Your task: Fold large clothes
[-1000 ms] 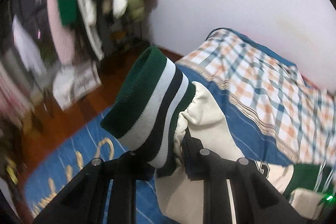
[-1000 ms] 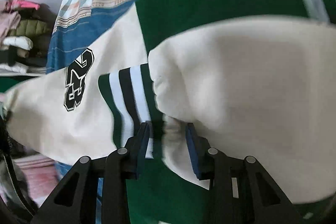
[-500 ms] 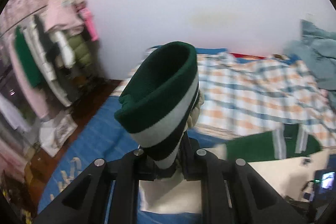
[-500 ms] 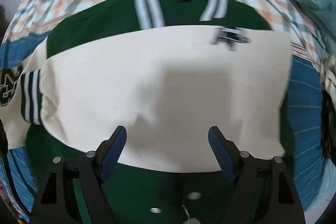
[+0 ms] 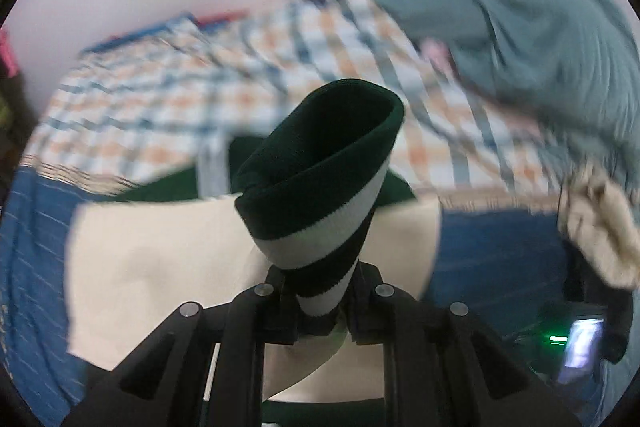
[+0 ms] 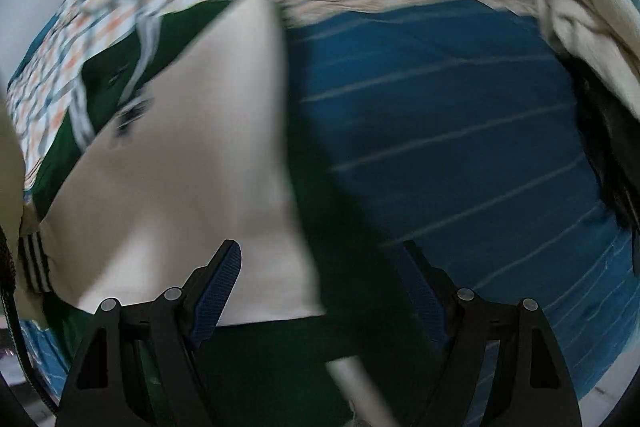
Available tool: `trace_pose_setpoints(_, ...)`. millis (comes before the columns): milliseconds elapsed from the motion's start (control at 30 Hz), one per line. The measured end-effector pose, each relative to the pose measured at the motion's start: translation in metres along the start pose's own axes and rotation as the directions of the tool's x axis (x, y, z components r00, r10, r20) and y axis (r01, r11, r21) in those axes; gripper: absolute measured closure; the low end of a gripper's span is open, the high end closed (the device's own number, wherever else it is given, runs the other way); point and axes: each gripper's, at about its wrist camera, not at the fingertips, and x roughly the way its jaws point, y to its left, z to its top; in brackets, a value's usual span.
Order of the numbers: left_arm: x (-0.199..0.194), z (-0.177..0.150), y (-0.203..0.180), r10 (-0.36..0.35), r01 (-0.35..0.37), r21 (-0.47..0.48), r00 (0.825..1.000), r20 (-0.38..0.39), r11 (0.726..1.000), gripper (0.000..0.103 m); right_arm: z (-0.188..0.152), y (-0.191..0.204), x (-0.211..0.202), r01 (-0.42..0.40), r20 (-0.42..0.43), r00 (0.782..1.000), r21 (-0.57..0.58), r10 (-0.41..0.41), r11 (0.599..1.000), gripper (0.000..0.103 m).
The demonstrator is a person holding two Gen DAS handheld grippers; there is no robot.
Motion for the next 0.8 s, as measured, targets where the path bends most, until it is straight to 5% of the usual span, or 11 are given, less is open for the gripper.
trace_pose_setpoints(100, 0.048, -0.014, -0.026, 0.051, -0.049, 0.030, 0.994, -0.093, 0.998, 0.080, 0.003, -0.049, 0.007, -0.005, -0.020, 1.000, 0.030, 0.006, 1.000, 0.021)
trace_pose_setpoints(133, 0.057, -0.018, -0.030, 0.043, -0.039, 0.034, 0.992, -0.117, 0.999, 0.057, 0.002, -0.069, 0.010, -0.008, -0.029, 1.000, 0.038, 0.009, 0.999, 0.021)
trace_pose_setpoints(167, 0.063, -0.021, -0.034, 0.027, -0.023, 0.034, 0.991, -0.131, 0.999, 0.019, 0.001, -0.080, 0.011, -0.010, -0.033, 0.999, 0.042, 0.011, 0.999, 0.021)
trace_pose_setpoints(200, 0.069, -0.025, -0.037, 0.023, -0.018, 0.036, 0.989, -0.144, 0.999, 0.005, -0.001, -0.094, 0.013, -0.020, -0.038, 0.999, 0.048, 0.021, 0.999, 0.021)
trace_pose_setpoints(367, 0.052, -0.036, -0.046, 0.034, -0.023, 0.085, 0.992, -0.123, 0.996, 0.002, -0.007, -0.129, 0.012, -0.141, -0.054, 0.988, 0.073, 0.145, 0.987, 0.021)
trace_pose_setpoints(567, 0.001, -0.072, 0.021, 0.140, -0.136, 0.045, 0.985, -0.101, 0.990, 0.002, 0.002, -0.136, -0.018, -0.305, -0.016, 0.951, 0.099, 0.308, 0.947, 0.021)
trace_pose_setpoints(667, -0.021, -0.112, 0.082, 0.308, -0.306, 0.032, 0.944, -0.115, 0.951, 0.002, 0.015, -0.114, -0.021, -0.386, -0.056, 0.920, 0.045, 0.389, 0.921, 0.021)
trace_pose_setpoints(733, -0.021, -0.140, 0.128, 0.434, -0.436, 0.028, 0.885, -0.170, 0.900, 0.002, 0.009, -0.092, -0.020, -0.373, -0.086, 0.925, -0.018, 0.371, 0.927, 0.021)
trace_pose_setpoints(800, -0.007, -0.167, 0.178, 0.486, -0.508, -0.012, 0.829, -0.276, 0.861, 0.002, 0.004, -0.065, -0.010, -0.331, -0.127, 0.940, -0.127, 0.316, 0.935, 0.021)
